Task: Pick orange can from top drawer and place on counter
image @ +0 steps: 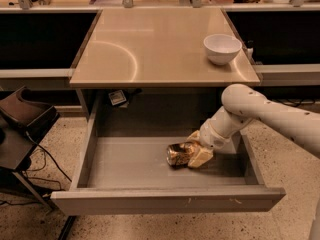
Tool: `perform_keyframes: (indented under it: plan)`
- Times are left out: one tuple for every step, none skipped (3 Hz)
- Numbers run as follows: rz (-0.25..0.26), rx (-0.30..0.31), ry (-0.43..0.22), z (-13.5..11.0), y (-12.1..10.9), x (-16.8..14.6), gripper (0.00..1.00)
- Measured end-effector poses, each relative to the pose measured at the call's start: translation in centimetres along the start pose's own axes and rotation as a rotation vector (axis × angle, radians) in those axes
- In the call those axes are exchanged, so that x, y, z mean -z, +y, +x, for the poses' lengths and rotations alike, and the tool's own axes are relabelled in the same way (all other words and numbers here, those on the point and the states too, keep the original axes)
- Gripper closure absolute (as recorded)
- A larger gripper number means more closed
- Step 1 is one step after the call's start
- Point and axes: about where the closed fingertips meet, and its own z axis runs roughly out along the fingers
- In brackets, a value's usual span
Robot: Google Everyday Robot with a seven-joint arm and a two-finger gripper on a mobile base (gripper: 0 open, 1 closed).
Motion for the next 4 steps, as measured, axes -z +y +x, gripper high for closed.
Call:
perform_keyframes:
  plan:
    - [0.000,0.000,0.000,-0.4,0.1,0.7,0.78]
    - [0.000,0.000,0.000,-0.6,0.1,1.0,0.99]
    - [0.076,-0.007,0.022,-1.5,1.1,5.2,1.00]
    - [0.194,-0.021,0.015,-3.1,2.0,12.8,1.00]
